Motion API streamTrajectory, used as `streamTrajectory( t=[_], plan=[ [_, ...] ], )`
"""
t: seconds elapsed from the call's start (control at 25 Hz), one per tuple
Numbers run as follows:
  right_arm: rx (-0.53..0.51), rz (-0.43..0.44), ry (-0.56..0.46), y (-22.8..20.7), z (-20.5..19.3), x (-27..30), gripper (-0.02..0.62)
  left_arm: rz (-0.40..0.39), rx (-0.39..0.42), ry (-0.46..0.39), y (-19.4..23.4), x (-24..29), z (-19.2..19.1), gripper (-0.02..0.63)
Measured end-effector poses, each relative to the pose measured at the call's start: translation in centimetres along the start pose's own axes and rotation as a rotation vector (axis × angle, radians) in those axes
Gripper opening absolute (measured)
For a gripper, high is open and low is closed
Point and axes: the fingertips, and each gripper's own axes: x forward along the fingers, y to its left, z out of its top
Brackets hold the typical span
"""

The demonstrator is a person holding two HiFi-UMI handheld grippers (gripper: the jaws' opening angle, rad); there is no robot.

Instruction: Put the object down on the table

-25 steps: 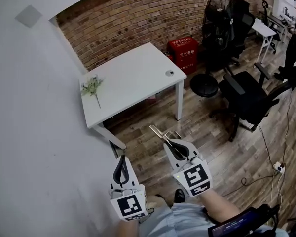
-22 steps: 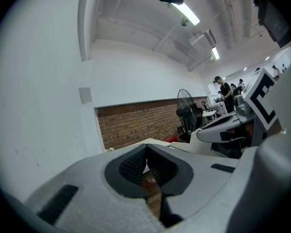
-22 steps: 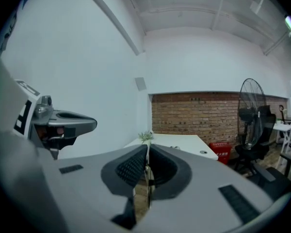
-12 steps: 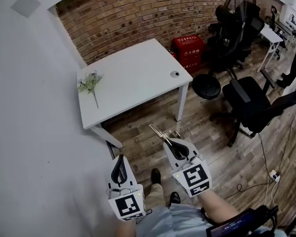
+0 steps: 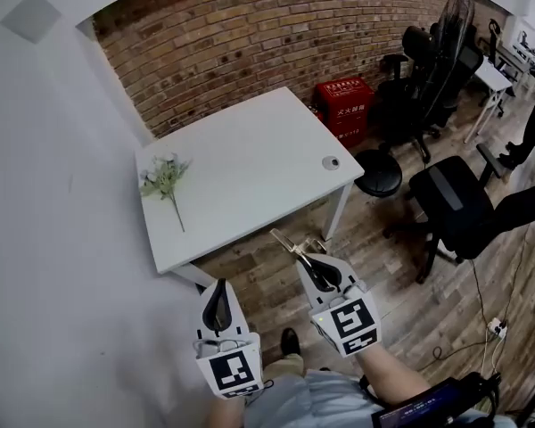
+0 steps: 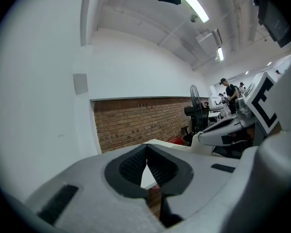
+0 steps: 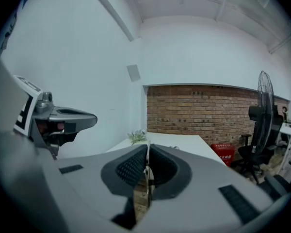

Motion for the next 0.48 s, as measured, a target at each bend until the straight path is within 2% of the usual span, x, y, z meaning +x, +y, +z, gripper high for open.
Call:
streamTrajectory(
  t=[0.24,0.48],
  plan=[
    [-0.027,-0.033,-0.031,-0.9,3.4,5.1,0.02,-0.015,-0.023,-0.041,3.8,4.6,1.9,0.009],
    [-0.051,-0.075,-0.047,-2.6,5.5,7.7,0.02,-0.033,0.008,-0.083,5.8,7.9,2.0,0.009]
  ],
)
